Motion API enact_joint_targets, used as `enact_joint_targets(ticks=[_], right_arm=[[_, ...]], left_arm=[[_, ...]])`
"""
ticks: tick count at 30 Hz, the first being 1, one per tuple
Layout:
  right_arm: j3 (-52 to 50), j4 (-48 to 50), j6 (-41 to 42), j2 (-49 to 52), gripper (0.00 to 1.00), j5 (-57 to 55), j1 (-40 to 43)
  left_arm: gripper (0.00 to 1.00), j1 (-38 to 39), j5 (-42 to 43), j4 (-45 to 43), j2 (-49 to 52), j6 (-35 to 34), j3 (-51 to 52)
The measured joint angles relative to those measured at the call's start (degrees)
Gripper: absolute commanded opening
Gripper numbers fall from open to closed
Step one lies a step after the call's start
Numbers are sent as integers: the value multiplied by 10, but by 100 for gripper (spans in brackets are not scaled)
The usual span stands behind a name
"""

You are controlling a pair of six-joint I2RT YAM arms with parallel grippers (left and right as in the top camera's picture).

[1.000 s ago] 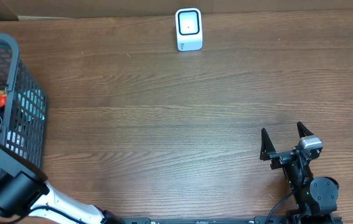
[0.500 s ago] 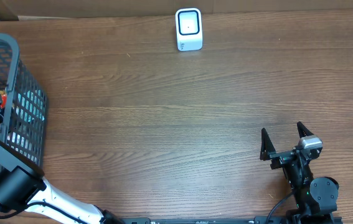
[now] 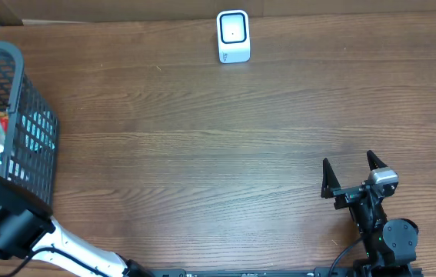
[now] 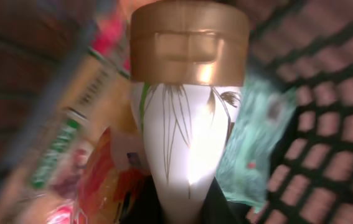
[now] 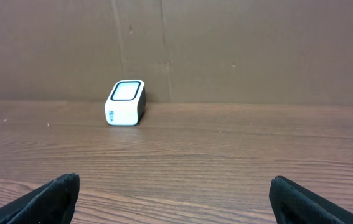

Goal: Scan the item barcode
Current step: 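Grasp the white gold-capped bottle in the basket with the left gripper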

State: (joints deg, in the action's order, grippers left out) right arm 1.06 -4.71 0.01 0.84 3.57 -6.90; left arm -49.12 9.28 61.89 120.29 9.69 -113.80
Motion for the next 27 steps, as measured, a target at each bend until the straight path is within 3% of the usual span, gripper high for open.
enact_joint_targets(ticks=[16, 27], right_arm=[[0, 0, 0, 0, 100, 0, 0], [0, 0, 0, 0, 100, 0, 0]], left_arm=[[4, 10, 10, 28, -228, -41, -76], [4, 10, -38, 5, -163, -71, 20]])
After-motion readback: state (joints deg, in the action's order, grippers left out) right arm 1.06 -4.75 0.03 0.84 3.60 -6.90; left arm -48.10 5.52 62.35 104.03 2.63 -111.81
